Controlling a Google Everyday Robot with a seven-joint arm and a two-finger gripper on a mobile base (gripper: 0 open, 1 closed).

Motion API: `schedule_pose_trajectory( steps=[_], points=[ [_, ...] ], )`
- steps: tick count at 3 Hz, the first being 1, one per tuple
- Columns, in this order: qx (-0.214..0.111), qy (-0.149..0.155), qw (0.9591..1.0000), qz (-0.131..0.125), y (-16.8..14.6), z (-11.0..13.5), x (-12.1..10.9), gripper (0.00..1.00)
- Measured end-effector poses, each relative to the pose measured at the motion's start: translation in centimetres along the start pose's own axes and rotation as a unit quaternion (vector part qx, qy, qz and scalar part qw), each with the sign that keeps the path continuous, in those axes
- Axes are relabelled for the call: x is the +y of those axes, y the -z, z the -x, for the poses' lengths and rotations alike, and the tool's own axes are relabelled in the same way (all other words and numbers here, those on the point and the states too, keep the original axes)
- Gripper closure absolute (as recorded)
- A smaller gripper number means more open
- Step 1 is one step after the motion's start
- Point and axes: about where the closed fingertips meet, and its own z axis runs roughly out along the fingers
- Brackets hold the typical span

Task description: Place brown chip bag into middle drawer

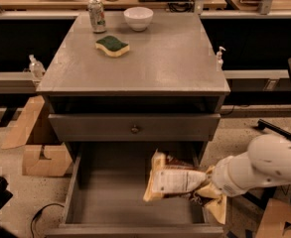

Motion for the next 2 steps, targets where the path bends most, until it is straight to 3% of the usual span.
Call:
schedule_pose_trajectory(
  steps=[1, 2],
  points=[
    [0.040, 0.036, 0.9983, 0.021, -5.1, 0.4, 0.7, 1.00],
    [0.055, 0.061, 0.9957, 0.043, -9.6, 1.6, 0.4, 1.00]
  ],
)
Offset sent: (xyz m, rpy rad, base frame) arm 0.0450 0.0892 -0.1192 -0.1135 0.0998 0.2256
